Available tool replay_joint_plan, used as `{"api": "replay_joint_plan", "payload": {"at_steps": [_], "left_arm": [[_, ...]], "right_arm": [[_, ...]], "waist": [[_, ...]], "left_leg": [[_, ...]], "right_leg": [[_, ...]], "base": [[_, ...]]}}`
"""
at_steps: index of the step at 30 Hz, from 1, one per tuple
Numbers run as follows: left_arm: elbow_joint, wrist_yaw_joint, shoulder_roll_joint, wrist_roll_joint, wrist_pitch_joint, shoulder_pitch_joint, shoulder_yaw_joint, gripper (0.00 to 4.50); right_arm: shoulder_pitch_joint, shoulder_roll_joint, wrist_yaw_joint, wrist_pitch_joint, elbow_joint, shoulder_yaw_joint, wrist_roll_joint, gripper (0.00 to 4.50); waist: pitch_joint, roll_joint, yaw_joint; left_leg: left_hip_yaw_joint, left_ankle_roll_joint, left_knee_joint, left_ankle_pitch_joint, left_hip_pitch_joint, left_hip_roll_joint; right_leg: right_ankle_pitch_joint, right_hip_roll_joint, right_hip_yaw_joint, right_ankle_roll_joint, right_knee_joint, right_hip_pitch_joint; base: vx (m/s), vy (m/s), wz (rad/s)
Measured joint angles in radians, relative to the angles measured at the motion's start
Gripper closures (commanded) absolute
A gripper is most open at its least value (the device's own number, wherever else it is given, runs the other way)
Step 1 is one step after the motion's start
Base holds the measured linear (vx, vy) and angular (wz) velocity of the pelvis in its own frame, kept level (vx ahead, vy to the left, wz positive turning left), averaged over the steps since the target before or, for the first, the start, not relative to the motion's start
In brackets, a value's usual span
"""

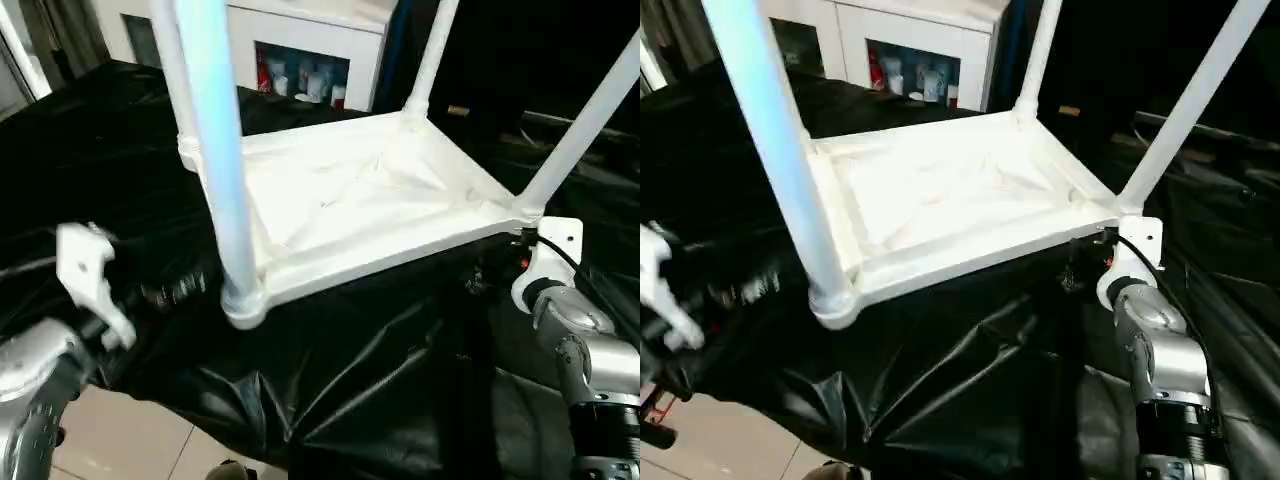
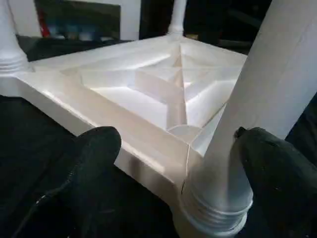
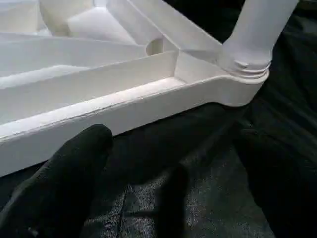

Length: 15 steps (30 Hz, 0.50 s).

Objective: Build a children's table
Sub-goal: Rotate table base

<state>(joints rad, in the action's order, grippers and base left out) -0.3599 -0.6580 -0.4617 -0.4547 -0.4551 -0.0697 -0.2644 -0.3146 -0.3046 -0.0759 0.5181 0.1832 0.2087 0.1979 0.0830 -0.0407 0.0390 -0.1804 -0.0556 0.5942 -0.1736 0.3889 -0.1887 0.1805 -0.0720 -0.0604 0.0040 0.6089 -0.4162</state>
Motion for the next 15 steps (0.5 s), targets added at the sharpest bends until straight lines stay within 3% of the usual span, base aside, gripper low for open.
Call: {"api": "replay_joint_plan", "payload": {"at_steps": [7, 15], "left_arm": [[0.031, 0.036, 0.045, 0.016, 0.001, 0.110, 0.054, 0.05], [0.032, 0.017, 0.061, 0.008, -0.020, 0.165, 0.141, 0.05]], "right_arm": [[-0.028, 0.005, -0.020, 0.024, 0.060, -0.064, -0.034, 0.00], [-0.083, 0.016, 0.015, 0.022, 0.120, -0.068, -0.058, 0.00]], "waist": [[0.002, -0.002, 0.001], [0.003, -0.001, -0.001]], "left_leg": [[-0.003, 0.000, -0.001, 0.000, -0.001, 0.000], [-0.007, 0.000, -0.001, 0.000, -0.002, 0.000]], "right_leg": [[0.000, 0.000, 0.002, -0.001, 0.000, 0.000], [-0.001, 0.000, 0.005, -0.003, 0.001, -0.001]], "base": [[0.000, 0.000, 0.00], [0.000, 0.000, 0.00]]}}
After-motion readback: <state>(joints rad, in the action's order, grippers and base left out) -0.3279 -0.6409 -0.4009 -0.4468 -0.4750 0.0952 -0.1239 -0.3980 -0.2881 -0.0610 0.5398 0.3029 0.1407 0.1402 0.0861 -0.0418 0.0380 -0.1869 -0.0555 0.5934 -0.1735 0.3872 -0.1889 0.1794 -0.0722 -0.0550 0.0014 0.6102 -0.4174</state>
